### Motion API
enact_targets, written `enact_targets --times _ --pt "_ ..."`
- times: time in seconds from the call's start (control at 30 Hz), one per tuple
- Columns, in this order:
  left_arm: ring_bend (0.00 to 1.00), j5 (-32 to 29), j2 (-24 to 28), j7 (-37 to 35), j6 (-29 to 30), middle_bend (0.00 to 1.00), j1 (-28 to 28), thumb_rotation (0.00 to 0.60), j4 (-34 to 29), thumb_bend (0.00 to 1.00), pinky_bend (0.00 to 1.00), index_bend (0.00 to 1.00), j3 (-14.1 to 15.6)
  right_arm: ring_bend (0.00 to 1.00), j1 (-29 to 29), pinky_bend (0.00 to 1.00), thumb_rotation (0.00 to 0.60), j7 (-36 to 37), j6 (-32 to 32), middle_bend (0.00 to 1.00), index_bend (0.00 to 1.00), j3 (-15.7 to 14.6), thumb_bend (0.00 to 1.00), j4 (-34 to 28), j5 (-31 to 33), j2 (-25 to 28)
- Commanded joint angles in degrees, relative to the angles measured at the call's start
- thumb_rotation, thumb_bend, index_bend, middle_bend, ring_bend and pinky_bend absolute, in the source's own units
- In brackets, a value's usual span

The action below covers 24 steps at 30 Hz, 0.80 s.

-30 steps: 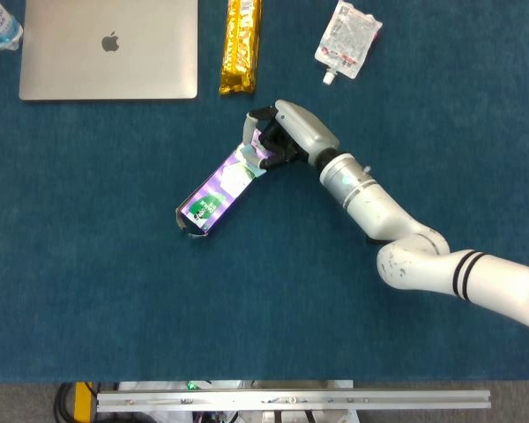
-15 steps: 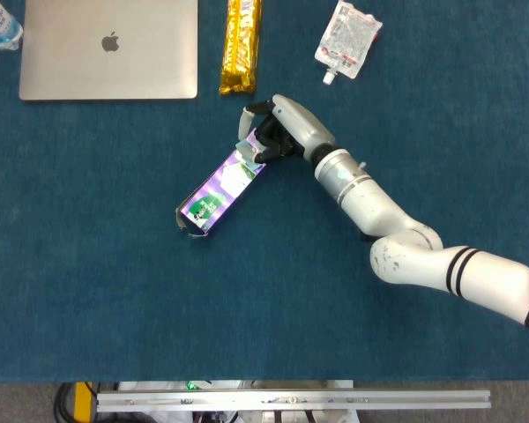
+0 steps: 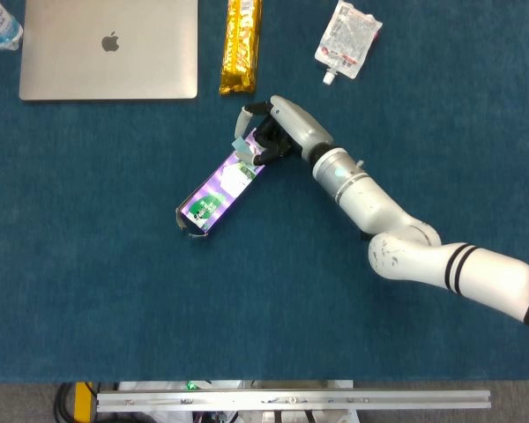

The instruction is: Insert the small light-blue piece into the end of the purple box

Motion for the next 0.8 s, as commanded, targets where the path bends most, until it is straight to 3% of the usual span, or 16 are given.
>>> enact_targets --times 0.03,0.43,0.57,0.73,0.8 --pt "0.16 0.0 0.0 0.0 0.0 0.19 0.0 0.6 0.0 0.36 0.12 0.19 0.0 1.0 0.1 1.0 0.6 -0.2 -0.1 1.0 0.51 0.0 0.14 0.1 0.2 -0.1" --pt "0.16 0.0 0.0 -0.2 -0.1 0.19 0.1 0.6 0.2 0.36 0.12 0.19 0.0 1.0 0.2 1.0 0.6 -1.0 0.3 1.0 0.37 0.3 0.08 0.3 0.8 -0.4" --pt "0.16 0.0 -0.1 -0.2 -0.1 0.19 0.1 0.6 0.3 0.36 0.12 0.19 0.1 1.0 0.2 1.0 0.6 -1.6 0.8 1.0 0.28 0.3 0.08 0.4 1.1 -0.4" --pt "0.16 0.0 -0.1 -0.3 0.1 0.19 0.2 0.6 0.3 0.36 0.12 0.19 0.0 1.0 0.1 1.0 0.6 -2.6 2.0 1.0 0.05 0.5 0.08 0.2 1.3 -0.3" --pt "0.16 0.1 -0.1 -0.2 0.1 0.19 0.1 0.6 0.2 0.36 0.12 0.19 0.0 1.0 -0.1 1.0 0.6 -2.9 2.5 0.99 0.01 0.6 0.08 -0.3 1.5 0.0"
